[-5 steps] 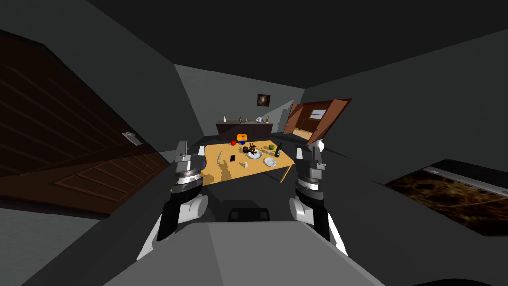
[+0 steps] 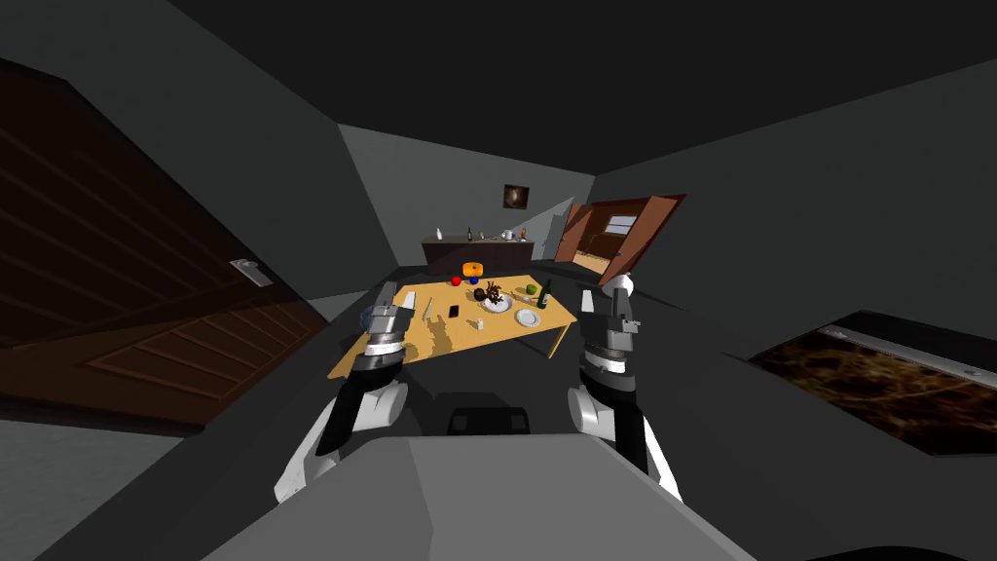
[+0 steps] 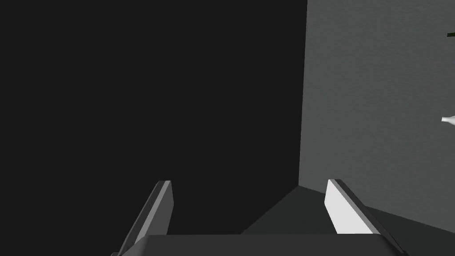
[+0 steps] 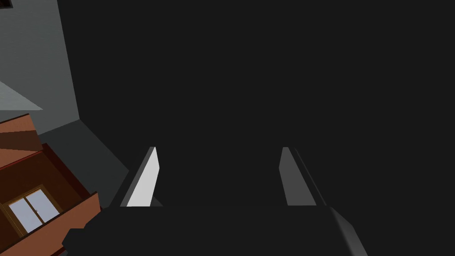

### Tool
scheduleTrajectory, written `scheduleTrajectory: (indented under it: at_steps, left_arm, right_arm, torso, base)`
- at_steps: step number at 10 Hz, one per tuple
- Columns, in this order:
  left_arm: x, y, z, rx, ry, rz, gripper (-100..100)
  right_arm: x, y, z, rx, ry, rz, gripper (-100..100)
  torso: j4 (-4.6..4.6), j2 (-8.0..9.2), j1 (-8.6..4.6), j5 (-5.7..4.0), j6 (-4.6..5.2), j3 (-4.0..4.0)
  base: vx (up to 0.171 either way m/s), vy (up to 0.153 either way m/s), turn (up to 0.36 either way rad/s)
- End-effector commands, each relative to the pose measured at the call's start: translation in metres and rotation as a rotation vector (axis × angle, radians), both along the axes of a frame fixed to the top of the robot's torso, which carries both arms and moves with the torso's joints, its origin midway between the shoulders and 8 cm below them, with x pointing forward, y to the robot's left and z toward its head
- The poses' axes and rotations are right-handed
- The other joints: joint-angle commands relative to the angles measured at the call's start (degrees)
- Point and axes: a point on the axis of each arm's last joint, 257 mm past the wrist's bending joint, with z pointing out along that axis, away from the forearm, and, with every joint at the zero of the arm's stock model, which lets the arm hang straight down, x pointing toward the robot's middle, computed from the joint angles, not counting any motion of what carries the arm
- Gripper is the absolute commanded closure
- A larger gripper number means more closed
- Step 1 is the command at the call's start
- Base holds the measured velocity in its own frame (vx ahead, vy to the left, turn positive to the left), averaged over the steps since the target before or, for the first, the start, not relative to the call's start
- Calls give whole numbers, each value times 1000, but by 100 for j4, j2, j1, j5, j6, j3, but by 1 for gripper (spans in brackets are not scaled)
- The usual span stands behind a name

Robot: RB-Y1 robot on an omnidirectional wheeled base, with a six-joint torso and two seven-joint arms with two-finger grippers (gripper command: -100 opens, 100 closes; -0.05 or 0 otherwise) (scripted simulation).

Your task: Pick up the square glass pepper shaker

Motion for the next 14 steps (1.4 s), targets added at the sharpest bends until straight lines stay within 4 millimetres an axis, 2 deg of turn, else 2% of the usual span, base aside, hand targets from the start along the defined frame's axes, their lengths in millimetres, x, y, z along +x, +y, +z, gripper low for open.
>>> scheduleTrajectory:
  at_steps: [1, 5, 6, 7, 8, 9, 10, 12, 13, 14]
  left_arm:
    - [11, -6, -20, 41, 62, -8, -100]
    - [47, -18, -89, 135, 243, -16, -100]
    - [47, -18, -90, 135, 244, -15, -100]
    - [55, -21, -108, 161, 290, -16, -100]
    - [55, -21, -110, 160, 295, -16, -100]
    - [63, -24, -128, 187, 339, -16, -100]
    - [63, -24, -132, 187, 346, -16, -100]
    - [76, -30, -170, 245, 438, -15, -100]
    - [76, -29, -176, 245, 451, -14, -100]
    - [81, -32, -194, 277, 493, -14, -100]
  right_arm:
    - [0, 0, 0, 0, 0, 0, 0]
    - [0, 0, 0, 0, 0, 0, 0]
    - [0, 0, 0, 0, 0, 0, 0]
    - [0, 0, 0, 0, 0, 0, 0]
    - [0, 0, 0, 0, 0, 0, 0]
    - [0, 0, 0, 0, 0, 0, 0]
    - [0, 0, 0, 0, 0, 0, 0]
    - [0, 0, 0, 0, 0, 0, 0]
    - [0, 0, 0, 0, 0, 0, 0]
    - [0, 0, 0, 0, 0, 0, 0]
  torso:
    - [0, 0, 0, 0, 0, 0]
    - [0, 1, -5, -2, -1, 1]
    - [0, 2, -11, -3, 0, 1]
    - [1, 2, -4, -2, -1, 1]
    - [1, 3, -4, -1, -1, 2]
    - [1, 5, 3, 0, -1, 3]
    - [1, 5, 0, 0, 0, 3]
    - [1, 5, 0, 0, -1, 3]
    - [1, 2, -7, -2, 0, 1]
    - [1, 2, -6, -3, -2, 1]
  base:
    - [11, -48, -39]
    - [7, -58, -43]
    - [2, -50, -19]
    - [6, -47, -40]
    - [1, -30, -16]
    - [-1, -38, -40]
    - [0, -35, -18]
    - [5, -51, -49]
    - [13, -58, -18]
    - [13, -60, -39]
